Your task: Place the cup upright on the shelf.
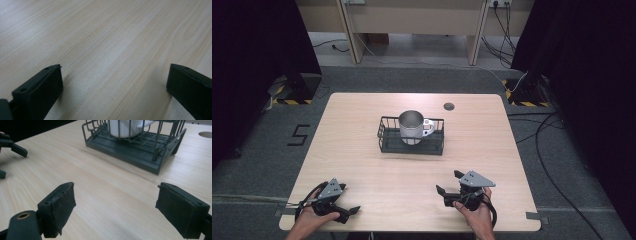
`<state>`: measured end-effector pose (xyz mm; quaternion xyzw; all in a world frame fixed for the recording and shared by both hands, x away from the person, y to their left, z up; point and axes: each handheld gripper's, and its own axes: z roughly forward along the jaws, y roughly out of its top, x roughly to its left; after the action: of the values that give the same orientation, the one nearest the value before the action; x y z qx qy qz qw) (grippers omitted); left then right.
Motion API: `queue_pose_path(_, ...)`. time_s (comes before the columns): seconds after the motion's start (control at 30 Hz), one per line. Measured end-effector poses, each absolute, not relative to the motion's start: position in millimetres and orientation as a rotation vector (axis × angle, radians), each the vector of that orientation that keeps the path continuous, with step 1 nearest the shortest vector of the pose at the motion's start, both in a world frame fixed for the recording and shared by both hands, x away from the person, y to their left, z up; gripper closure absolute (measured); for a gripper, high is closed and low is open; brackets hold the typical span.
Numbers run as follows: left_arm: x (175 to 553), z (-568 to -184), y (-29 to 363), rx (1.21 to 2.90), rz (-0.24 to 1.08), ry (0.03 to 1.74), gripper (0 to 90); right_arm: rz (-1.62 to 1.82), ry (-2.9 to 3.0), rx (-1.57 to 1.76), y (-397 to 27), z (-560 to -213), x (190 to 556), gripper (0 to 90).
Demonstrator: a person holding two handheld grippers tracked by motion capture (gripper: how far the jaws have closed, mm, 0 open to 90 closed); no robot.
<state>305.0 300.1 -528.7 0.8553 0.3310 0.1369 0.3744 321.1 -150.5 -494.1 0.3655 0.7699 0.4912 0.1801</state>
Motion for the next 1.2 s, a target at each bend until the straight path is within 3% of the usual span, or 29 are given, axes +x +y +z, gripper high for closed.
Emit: queue_pose_path(1.2,305,-529,300,2.191,0.351,0.846,0.0,1.170,2.311,1.140,-155,-520,310,15.2)
